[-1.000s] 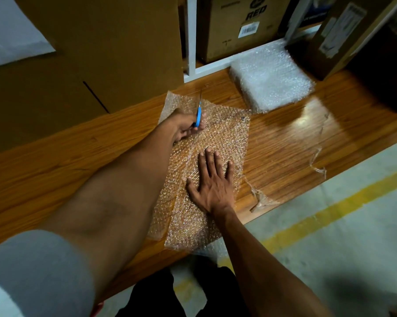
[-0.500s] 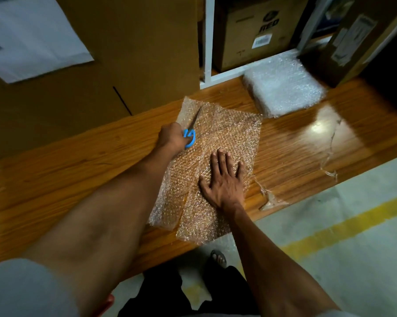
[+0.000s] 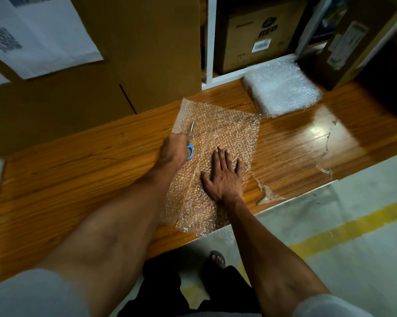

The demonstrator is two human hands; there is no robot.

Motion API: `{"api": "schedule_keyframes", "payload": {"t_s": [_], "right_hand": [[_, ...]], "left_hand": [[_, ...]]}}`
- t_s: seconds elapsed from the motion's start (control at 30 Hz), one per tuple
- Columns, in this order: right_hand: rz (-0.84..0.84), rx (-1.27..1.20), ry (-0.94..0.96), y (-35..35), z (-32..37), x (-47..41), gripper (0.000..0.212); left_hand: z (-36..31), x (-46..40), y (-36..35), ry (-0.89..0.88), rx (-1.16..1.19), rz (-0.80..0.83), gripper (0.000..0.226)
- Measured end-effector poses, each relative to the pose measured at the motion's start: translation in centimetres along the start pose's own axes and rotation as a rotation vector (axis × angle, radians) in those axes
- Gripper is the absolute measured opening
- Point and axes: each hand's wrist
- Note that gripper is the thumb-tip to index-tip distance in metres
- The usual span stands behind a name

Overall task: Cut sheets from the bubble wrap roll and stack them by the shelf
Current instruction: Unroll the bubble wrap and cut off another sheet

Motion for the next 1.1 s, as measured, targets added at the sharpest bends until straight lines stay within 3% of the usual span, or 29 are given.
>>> {"api": "schedule_keyframes", "payload": {"t_s": [0.23, 0.33, 0.43, 0.53, 0.63, 0.9, 1.1], "right_hand": [[-0.084, -0.360, -0.016, 1.5, -1.6, 0.3, 0.064], [-0.143, -0.303, -0.034, 1.7, -3.6, 0.8, 0.057], [-0.133, -0.200, 0.000, 1.1, -5.9, 1.1, 0.054], [-0.235, -0.230, -0.003, 1.6, -6.8, 1.4, 0.040], [-0.289, -0.259, -0.054, 2.2, -7.9, 1.4, 0.042], [-0.265, -0.178, 0.075, 2.5, -11.0, 1.2, 0.027], [-0.209, -0.217, 0.074, 2.9, -12.0, 0.4, 0.029]], "left_hand": [[-1.4, 2.5, -1.7, -0.377, 0.160, 0.061, 0.035], [-1.9, 2.8, -2.5, -0.440, 0.068, 0.108, 0.043], [-2.3, 3.4, -3.0, -0.438, 0.014, 0.089, 0.037], [-2.7, 4.1, -3.2, -0.456, -0.019, 0.051, 0.024], [-3.0, 4.6, -3.3, -0.463, 0.005, 0.032, 0.031], [-3.9, 5.4, -3.5, -0.415, 0.025, 0.105, 0.020], [-4.4, 5.5, -3.5, -0.422, 0.066, 0.052, 0.018]]}}
Point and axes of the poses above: each hand's wrist, its own x-axis away from the middle knuckle, its own y-axis out of the back of the hand, z = x × y, and after that the axes turned 5 degrees about -y, right-handed
